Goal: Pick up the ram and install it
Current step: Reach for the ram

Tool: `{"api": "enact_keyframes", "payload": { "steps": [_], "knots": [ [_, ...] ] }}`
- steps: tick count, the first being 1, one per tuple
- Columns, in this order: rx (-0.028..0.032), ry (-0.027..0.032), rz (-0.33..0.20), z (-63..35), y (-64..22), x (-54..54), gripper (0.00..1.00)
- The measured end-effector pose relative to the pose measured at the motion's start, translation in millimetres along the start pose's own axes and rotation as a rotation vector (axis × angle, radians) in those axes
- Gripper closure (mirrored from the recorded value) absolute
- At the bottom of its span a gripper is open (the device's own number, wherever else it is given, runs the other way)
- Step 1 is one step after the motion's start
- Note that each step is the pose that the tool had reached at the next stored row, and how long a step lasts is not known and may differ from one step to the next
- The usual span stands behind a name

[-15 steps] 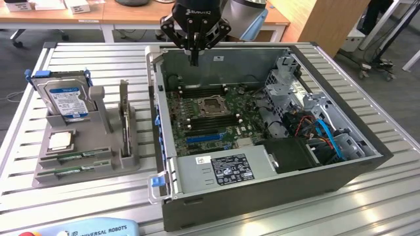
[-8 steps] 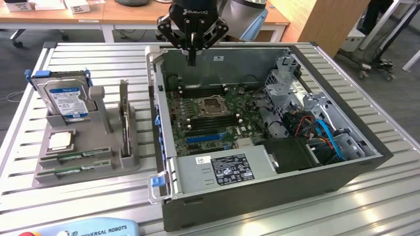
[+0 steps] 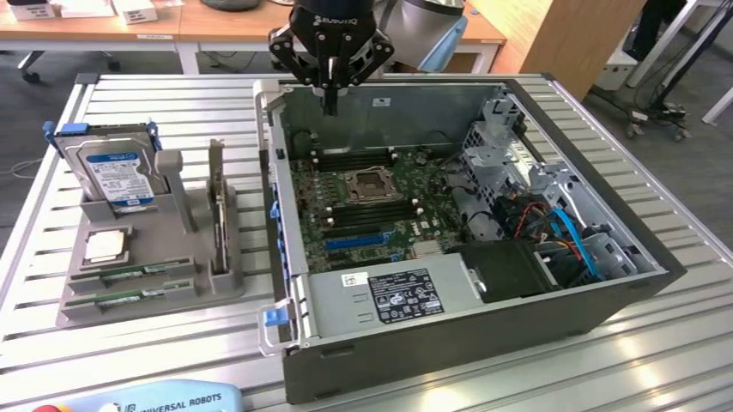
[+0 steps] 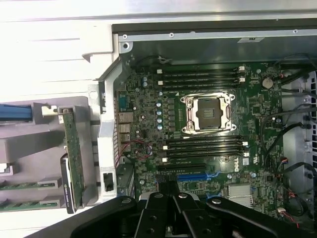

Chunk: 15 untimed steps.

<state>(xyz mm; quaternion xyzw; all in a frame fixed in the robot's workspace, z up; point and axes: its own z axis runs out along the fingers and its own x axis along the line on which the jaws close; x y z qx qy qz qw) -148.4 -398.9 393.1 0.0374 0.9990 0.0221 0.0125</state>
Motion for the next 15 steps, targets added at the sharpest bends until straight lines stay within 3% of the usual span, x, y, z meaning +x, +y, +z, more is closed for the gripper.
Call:
{"api": "enact_keyframes", "payload": {
  "steps": [15],
  "knots": [
    [0.0,0.0,0.0,-0.2,-0.7,9.5,0.9]
  ]
}}
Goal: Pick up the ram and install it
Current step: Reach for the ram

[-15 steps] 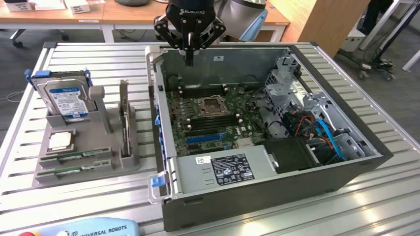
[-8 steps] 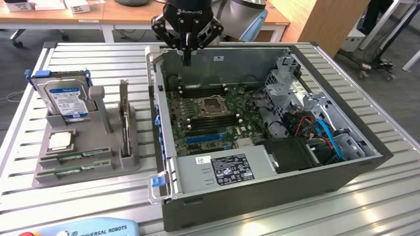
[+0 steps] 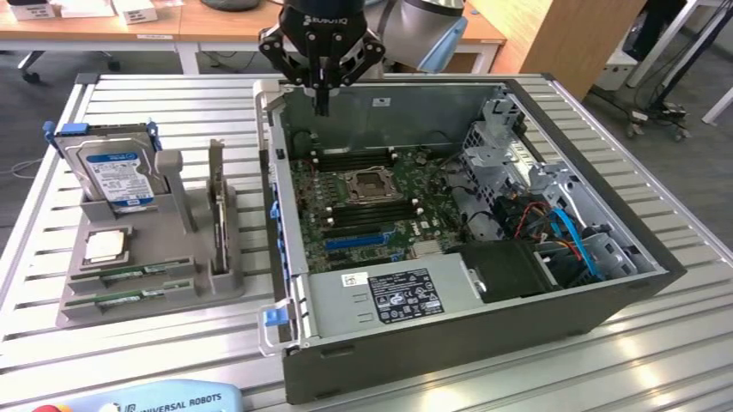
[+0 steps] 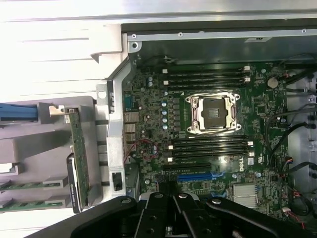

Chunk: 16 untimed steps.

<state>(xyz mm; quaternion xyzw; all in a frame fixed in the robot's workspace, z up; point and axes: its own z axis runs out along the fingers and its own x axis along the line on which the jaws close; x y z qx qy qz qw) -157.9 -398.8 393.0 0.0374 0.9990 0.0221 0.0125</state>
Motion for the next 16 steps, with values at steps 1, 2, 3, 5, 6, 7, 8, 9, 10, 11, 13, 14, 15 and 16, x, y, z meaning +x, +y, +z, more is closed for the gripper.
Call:
{"api": "enact_keyframes", "payload": {
  "steps": [1,2,3,5,6,7,8,9,10,11,13,14,15,16],
  "knots": [
    [0.0,0.0,0.0,0.0,-0.1,0.6,0.9],
    [0.0,0.0,0.0,0.0,-0.1,1.2,0.9],
    [0.0,0.0,0.0,0.0,-0.1,1.8,0.9],
    [0.0,0.0,0.0,-0.1,-0.3,3.0,0.9],
    [-0.0001,-0.0001,0.0,0.0,-0.3,3.7,0.9],
    [0.0,0.0,0.0,-0.1,-0.4,4.3,0.9],
    [0.0,0.0,0.0,-0.1,-0.4,5.0,0.9],
    [0.0,0.0,0.0,-0.1,-0.4,5.8,0.9],
    [0.0,0.0,0.0,-0.1,-0.5,6.6,0.9],
    [0.0,0.0,0.0,-0.2,-0.6,7.3,0.9],
    [0.0001,0.0,0.0,-0.2,-0.7,8.8,0.9],
    [0.0,0.0,0.0,-0.2,-0.7,9.6,0.9],
    [0.0,0.0,0.0,-0.3,-0.8,10.4,0.9],
    [0.0001,0.0,0.0,-0.3,-0.9,11.2,0.9]
  ]
}}
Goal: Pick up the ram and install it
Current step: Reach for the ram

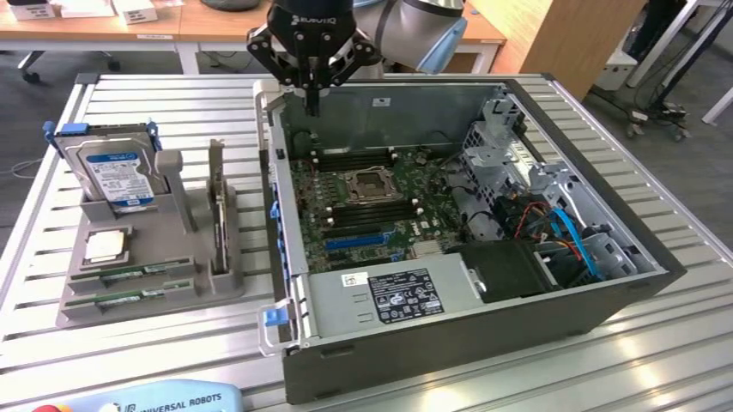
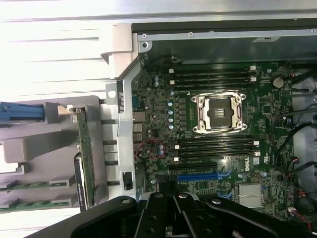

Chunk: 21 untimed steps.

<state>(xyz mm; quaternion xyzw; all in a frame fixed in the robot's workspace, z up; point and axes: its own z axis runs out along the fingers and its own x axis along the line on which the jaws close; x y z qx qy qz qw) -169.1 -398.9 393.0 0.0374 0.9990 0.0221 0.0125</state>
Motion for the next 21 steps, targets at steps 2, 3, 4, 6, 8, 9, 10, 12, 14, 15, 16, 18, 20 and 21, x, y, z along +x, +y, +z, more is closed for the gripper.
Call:
{"api": "enact_keyframes", "payload": {
  "steps": [2,3,4,6,8,9,10,12,14,15,16,18,20,21],
  "knots": [
    [0.0,0.0,0.0,0.0,-0.1,1.6,0.9],
    [-0.0001,-0.0001,0.0,0.0,-0.2,2.4,0.9],
    [-0.0001,0.0,0.0,0.0,-0.2,3.2,0.9],
    [-0.0001,0.0,0.0,-0.1,-0.3,4.7,0.9],
    [-0.0001,-0.0001,0.0,-0.1,-0.5,6.3,0.9],
    [-0.0001,0.0,0.0,-0.1,-0.5,7.1,0.9],
    [-0.0001,0.0,0.0,-0.2,-0.6,7.8,0.9],
    [-0.0001,0.0,0.0,-0.2,-0.7,9.5,0.9],
    [-0.0001,0.0,0.0,-0.2,-0.8,11.1,0.9],
    [-0.0001,0.0,0.0,-0.3,-0.9,12.0,0.9],
    [-0.0001,0.0,0.0,-0.3,-0.9,12.8,0.9],
    [-0.0001,-0.0001,0.0,-0.3,-1.1,14.4,0.9],
    [-0.0001,0.0,0.0,-0.3,-1.1,15.8,0.9],
    [0.0,0.0,0.0,-0.4,-1.2,16.5,0.9]
  ]
}}
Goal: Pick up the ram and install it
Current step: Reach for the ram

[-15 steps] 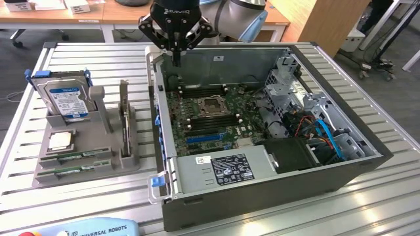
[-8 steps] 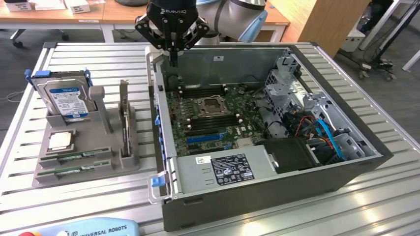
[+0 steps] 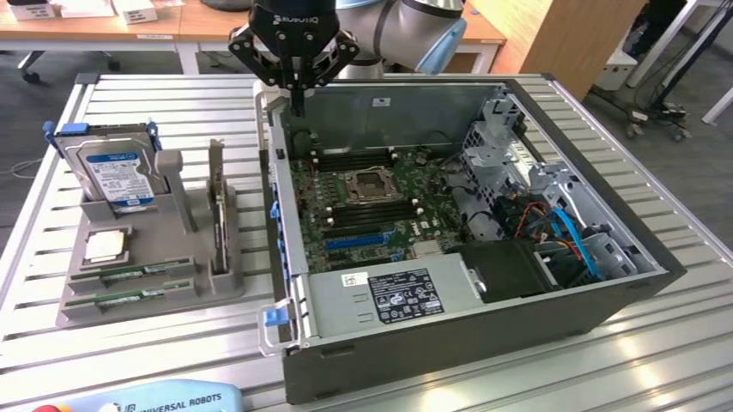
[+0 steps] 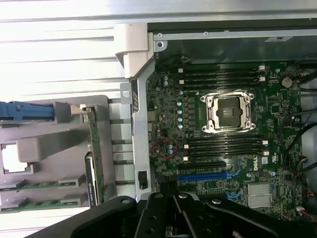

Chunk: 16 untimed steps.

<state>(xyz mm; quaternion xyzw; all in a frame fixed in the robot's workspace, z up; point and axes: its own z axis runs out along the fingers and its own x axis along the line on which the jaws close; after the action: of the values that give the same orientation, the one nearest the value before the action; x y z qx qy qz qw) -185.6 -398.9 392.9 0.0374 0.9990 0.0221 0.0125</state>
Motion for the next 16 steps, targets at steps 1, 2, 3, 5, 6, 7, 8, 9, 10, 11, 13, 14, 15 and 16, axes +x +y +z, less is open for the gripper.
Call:
{"api": "enact_keyframes", "payload": {
  "steps": [1,2,3,5,6,7,8,9,10,11,13,14,15,16],
  "knots": [
    [0.0,0.0,0.0,0.0,-0.1,0.7,0.9],
    [0.0,0.0,0.0,0.0,-0.1,1.5,0.9],
    [0.0,0.0,0.0,0.0,-0.2,2.3,0.9],
    [0.0,0.0,0.0,-0.1,-0.3,3.9,0.9],
    [0.0,0.0,0.0,-0.1,-0.3,4.6,0.9],
    [-0.0001,0.0,0.0,-0.1,-0.4,5.4,0.9],
    [0.0,0.0,0.0,-0.1,-0.5,6.1,0.9],
    [0.0,0.0,0.0,-0.1,-0.5,6.9,0.9],
    [0.0,0.0,0.0,-0.1,-0.6,7.7,0.9],
    [0.0,0.0,0.0,-0.1,-0.6,8.4,0.9],
    [0.0,0.0,0.0,-0.1,-0.7,10.0,0.9],
    [0.0,0.0,0.0,-0.2,-0.8,10.8,0.9],
    [0.0,0.0,0.0,-0.2,-0.8,11.4,0.9],
    [0.0,0.0,0.0,-0.2,-0.9,12.1,0.9]
  ]
}}
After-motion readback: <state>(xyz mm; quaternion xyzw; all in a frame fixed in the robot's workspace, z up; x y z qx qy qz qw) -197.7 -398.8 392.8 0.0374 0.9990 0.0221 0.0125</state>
